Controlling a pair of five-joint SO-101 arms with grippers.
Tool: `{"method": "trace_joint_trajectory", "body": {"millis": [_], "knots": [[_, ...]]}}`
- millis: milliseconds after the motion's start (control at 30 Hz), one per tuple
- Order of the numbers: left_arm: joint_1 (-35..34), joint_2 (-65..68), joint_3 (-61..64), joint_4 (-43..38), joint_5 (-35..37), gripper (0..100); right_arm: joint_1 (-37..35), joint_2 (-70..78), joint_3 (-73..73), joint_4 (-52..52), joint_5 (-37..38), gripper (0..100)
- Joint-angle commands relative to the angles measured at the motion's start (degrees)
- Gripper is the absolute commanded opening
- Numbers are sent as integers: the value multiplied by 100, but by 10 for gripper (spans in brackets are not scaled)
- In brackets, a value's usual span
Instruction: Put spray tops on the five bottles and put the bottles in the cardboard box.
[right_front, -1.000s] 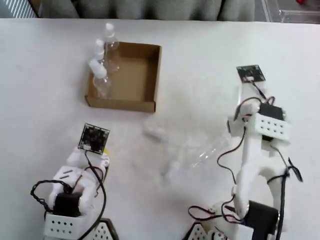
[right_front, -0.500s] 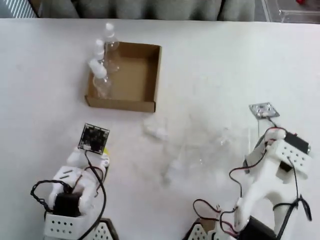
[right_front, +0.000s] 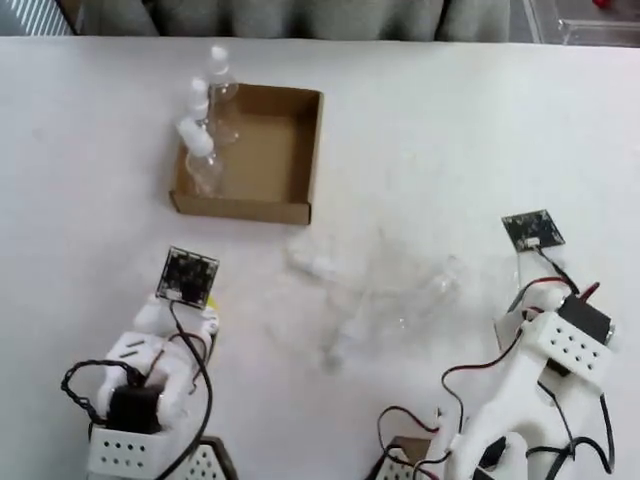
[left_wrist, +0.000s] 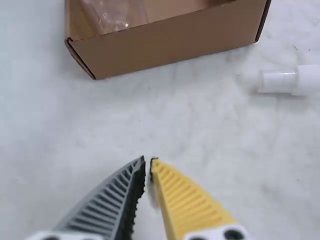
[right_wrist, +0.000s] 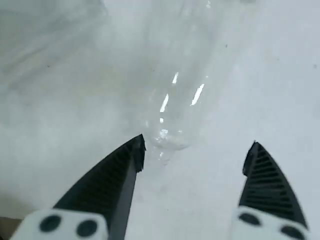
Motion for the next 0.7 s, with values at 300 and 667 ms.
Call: {"method": "trace_joint_trajectory", "body": {"millis": [300,667], "knots": [[66,-22,-18,-185,-53,22,119,-391,-1319,1437,1881,81],[66,-22,-18,-193,-53,22,-1420,-1270,-1222,2668,4738,159]]}}
